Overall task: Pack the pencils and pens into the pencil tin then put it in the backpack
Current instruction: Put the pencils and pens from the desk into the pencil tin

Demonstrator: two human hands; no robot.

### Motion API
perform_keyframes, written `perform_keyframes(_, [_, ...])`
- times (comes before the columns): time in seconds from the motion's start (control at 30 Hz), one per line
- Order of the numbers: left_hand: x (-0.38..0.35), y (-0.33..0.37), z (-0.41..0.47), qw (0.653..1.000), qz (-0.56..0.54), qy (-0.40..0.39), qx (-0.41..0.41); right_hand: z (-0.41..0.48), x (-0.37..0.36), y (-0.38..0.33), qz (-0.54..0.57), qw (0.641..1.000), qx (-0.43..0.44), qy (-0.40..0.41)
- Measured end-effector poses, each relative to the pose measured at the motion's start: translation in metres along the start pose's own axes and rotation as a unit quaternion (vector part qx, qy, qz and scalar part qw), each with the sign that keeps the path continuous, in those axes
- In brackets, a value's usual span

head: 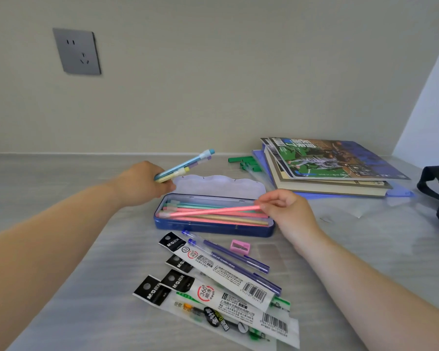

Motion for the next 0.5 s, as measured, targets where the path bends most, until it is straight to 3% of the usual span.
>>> perform_keyframes(0.1, [-0.008, 0.013, 0.005, 0.998, 0.043, -0.039, -0.024, -0.003, -0.002, -0.002, -0.047, 0.998, 0.03, 0.005])
perform_keyframes(0.3, [-0.034, 0.04, 0.021, 0.979, 0.143, -0.125, -0.07, 0.008, 0.034, 0.001, 0.007, 0.989, -0.016, 0.148])
perform_keyframes(0.5, [-0.056, 0.049, 0.03, 0.947, 0.228, -0.199, -0.111, 0.018, 0.043, 0.007, 0.001, 0.986, -0.039, 0.162])
Point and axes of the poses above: each hand's wrist, its own z-axis towards the middle knuckle, its own x-axis out of the back of the hand, y = z × x, the point moved 3 cm from there along z, towards the middle knuckle, and after that the axes turned 14 degrees about -x, right-handed, at the moved point
